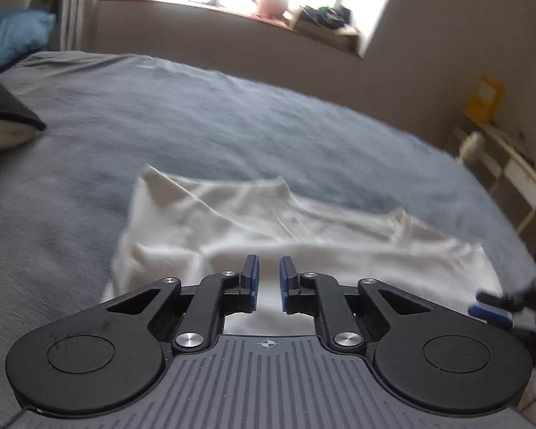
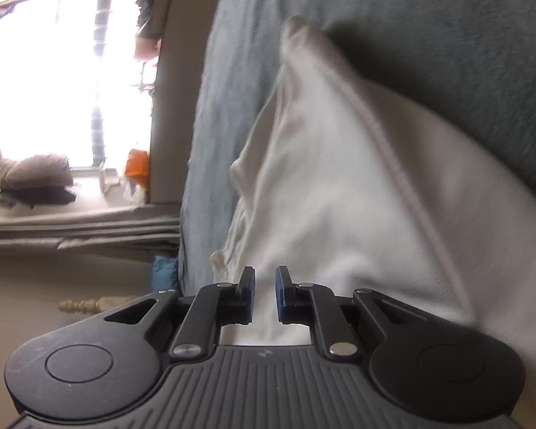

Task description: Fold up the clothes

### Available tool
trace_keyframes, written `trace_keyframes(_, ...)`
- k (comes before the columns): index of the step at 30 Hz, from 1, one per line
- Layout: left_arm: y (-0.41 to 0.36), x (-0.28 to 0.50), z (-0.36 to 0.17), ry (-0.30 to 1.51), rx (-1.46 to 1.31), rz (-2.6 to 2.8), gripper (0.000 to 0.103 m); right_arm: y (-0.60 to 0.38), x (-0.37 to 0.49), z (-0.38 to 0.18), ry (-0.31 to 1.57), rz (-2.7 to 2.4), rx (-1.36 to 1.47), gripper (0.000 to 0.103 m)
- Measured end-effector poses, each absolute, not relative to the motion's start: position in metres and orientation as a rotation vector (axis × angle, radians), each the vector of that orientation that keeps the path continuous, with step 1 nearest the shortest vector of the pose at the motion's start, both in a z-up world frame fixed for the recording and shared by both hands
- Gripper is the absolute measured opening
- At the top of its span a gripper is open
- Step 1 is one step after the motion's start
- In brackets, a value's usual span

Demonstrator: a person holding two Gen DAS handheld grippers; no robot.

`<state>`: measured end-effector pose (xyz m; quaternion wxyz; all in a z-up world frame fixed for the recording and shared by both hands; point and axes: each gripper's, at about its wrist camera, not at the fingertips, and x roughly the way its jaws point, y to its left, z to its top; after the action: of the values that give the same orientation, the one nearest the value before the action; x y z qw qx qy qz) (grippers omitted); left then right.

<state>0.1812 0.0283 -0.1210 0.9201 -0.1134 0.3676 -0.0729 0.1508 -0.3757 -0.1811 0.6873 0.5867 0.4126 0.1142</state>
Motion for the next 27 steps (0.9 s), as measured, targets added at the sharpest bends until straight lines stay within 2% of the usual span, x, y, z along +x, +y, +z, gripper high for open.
trace_keyframes(4, 0.033, 0.184, -0.136, 0.812, -0.229, -0.033, 0.014, -0.372, 0.147, -0.165, 0.925, 0.196, 1.158, 0.012)
trace_keyframes(10, 0.022, 0.162, -0.094, 0.76, -0.15, -0.011, 0.015, -0.381, 0.123, -0.117, 0.801, 0.081, 0.898, 0.016)
trace_keyframes(16, -0.005, 0.123, -0.061, 0.757, -0.036, -0.144, 0.027, -0.378, 0.076, -0.103, 0.791, 0.147, 1.028, 0.02)
trace_keyframes(22, -0.009, 0.09, -0.055, 0.85, -0.021, -0.215, 0.03, -0.356, 0.046, -0.113, 0.807, 0.218, 1.193, 0.028)
trace_keyframes(27, 0.003, 0.065, -0.05, 0.896, -0.039, -0.227, 0.03, -0.341, 0.026, -0.108, 0.824, 0.26, 1.22, 0.034)
